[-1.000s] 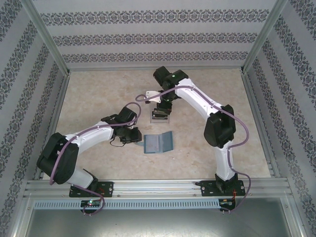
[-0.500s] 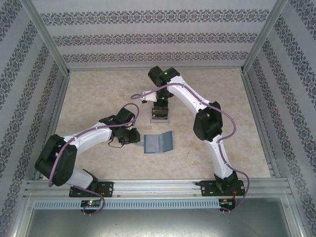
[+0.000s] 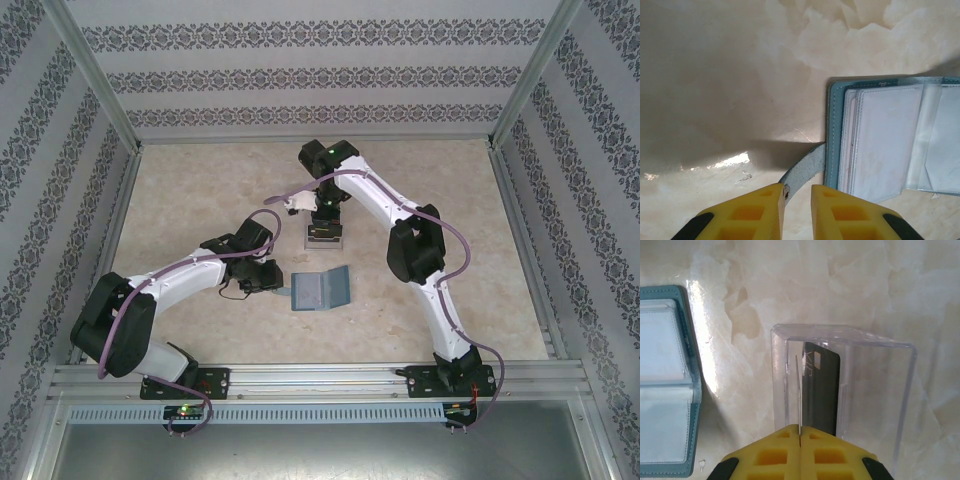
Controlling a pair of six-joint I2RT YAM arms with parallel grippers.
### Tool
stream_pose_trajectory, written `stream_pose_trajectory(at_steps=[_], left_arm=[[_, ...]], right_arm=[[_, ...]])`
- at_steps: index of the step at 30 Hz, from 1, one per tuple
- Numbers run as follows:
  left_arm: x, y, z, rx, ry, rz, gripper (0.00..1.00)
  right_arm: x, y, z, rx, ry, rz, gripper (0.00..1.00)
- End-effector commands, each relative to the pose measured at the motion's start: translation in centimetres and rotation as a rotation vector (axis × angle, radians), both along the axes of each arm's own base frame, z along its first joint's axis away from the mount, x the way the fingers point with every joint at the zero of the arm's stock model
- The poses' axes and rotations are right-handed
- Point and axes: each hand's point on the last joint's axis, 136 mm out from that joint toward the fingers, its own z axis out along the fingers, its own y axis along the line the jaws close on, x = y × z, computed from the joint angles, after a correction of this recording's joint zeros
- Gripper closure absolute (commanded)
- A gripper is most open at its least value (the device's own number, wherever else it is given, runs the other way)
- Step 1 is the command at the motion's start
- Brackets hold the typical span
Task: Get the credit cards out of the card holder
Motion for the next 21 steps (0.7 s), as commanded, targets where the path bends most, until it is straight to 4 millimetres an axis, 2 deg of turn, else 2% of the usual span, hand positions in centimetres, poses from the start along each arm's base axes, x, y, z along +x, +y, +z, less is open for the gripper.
stream_pose_trajectory(at_steps=[1,7,17,18,21], left_arm=[[-0.1,0.4,0.2,-0.004,0.003,0.015,0.78],[0.1,0.3,0.3,-0.01,0.006,0.013,0.78],[0.2,0.2,0.4,-0.012,0.006,0.011,0.78],[0.2,0.1,0.5,-0.013,0.005,0.011,0.79],[0.2,0.2,0.6,-0.01,0.004,0.01,0.78]], right_arm=[[-1.5,0.5,-0.3,0.012,0.067,0.047,1.0],[-2.1,0.6,-0.6,0.017,0.095,0.057,1.0],[-1.6,1.5,-2.1,0.029,0.097,0.056,1.0],[-1.5,1.6,-2.2,0.03,0.093,0.057,0.99],[-1.0,1.8,-2.2,0.031,0.073,0.051,0.88]])
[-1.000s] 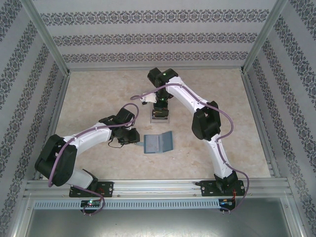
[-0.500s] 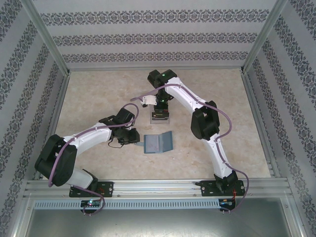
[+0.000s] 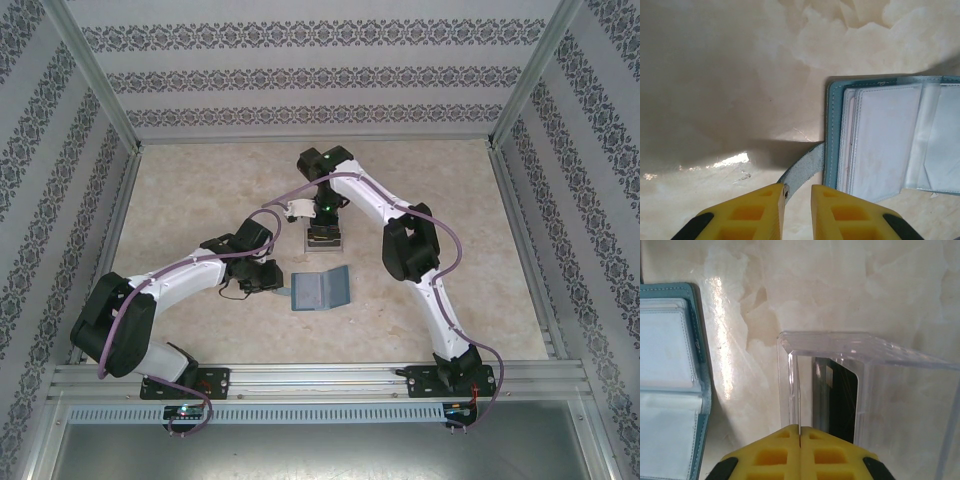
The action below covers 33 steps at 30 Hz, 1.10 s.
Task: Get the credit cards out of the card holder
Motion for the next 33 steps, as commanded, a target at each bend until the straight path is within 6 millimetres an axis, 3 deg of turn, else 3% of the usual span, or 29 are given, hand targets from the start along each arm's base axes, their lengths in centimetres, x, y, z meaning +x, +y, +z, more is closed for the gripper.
stream_pose_trajectory(at_steps=[1,5,17,25,33], left_arm=[[0.3,0.2,0.6,-0.007,0.0,0.012,0.78],[0.4,0.3,0.9,-0.003,-0.007,0.01,0.78],[1.1,0.4,1.2,0.01,-0.027,0.005,0.78],[2.3,0.6,1.7,0.007,-0.046,0.006,0.78],[3.7,2.3,1.8,-0.01,-0.049,0.029,0.78]], right_arm=[[0.2,1.1,0.2,0.026,-0.011,0.013,0.85],[1.1,1.1,2.1,0.04,-0.079,-0.008,0.75],[2.8,0.5,7.5,0.127,-0.299,-0.132,0.69],[1.7,0.6,10.4,0.314,-0.297,-0.518,0.66],[-2.3,-0.5,10.4,0.455,-0.109,-0.997,0.72]])
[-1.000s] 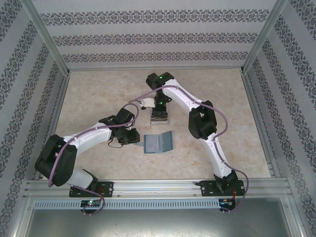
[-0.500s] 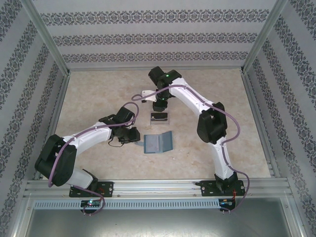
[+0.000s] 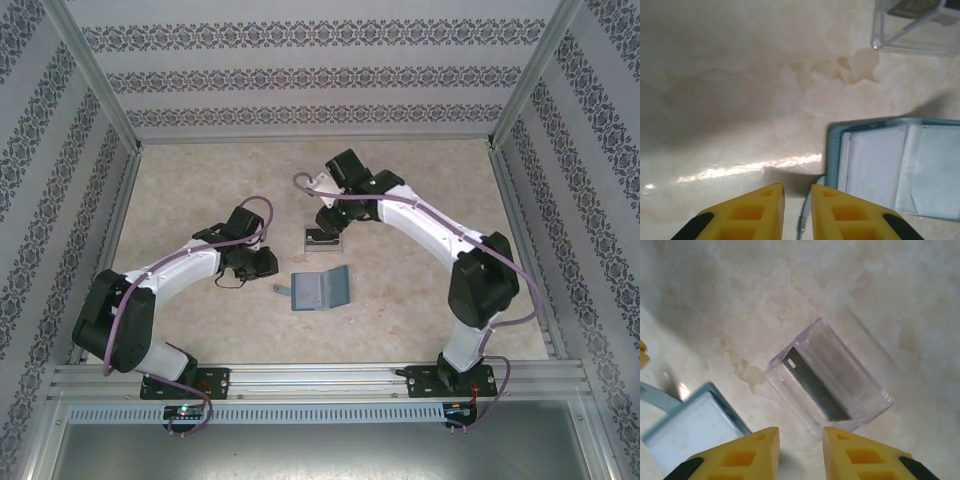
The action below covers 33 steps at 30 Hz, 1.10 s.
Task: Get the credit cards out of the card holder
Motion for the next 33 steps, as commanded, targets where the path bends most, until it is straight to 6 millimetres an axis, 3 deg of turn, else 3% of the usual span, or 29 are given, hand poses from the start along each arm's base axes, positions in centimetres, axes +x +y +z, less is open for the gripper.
stream_pose_trajectory(at_steps=[1,7,13,23,33], left_arm=[[0.6,0.8,0.5,-0.002,-0.001,-0.016,0.79],[1.2,3.0,1.0,-0.01,-0.011,0.016,0.78],[1.2,4.2,1.0,-0.016,-0.011,0.034,0.78],[0.8,4.6,0.5,-0.035,-0.005,0.043,0.78],[0.7,4.2,0.5,-0.053,0.001,0.04,0.78]], right_arm=[[-1.4,1.5,1.4,0.223,0.111,-0.238,0.73],[-5.8,3.2,-0.4,0.358,0.396,-0.387,0.73],[-8.9,6.3,-3.5,0.386,0.569,-0.397,0.71],[-10.7,8.6,-8.7,0.325,0.696,-0.426,0.66],[-12.4,8.8,-12.2,0.254,0.764,-0.443,0.63]])
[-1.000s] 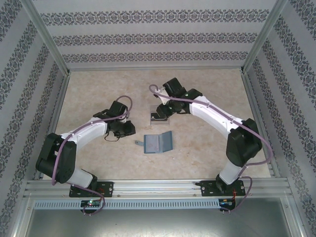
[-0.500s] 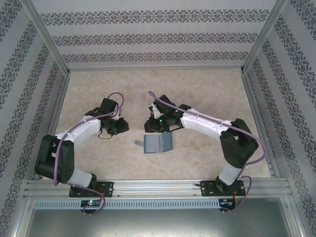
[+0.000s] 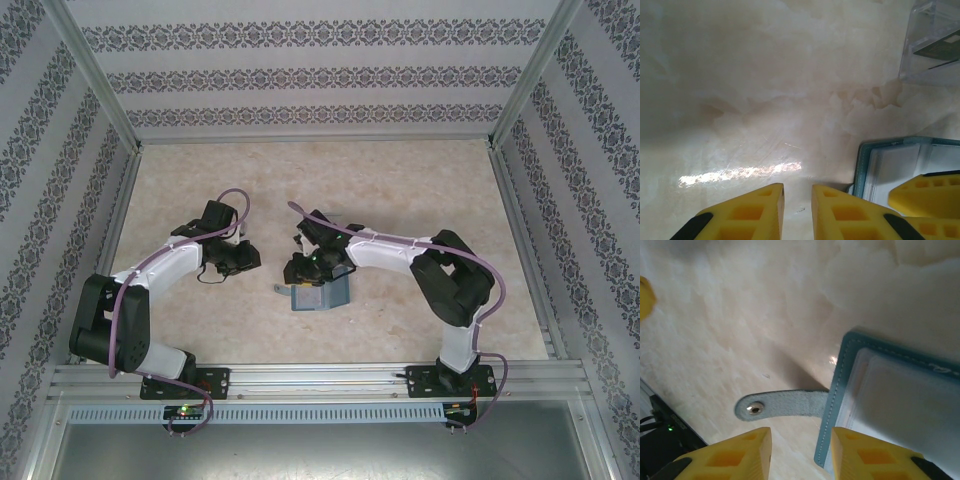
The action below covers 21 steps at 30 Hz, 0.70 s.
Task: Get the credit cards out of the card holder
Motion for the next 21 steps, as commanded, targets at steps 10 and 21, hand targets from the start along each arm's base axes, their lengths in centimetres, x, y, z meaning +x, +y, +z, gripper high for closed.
stream_pose_trajectory(at_steps=[10,21], left_arm=[[-0.4,0.1,0.4,-0.016,0.002,-0.009,0.78],[-0.1,-0.6,0.5,-0.038,0.003,-0.011,0.78]], right_arm=[[-2.0,-1.1,-2.5,-0.082,0.055,0.01,0.61],[-2.2,-2.1,-1.9,-0.105,0.026,0.006,0.57]])
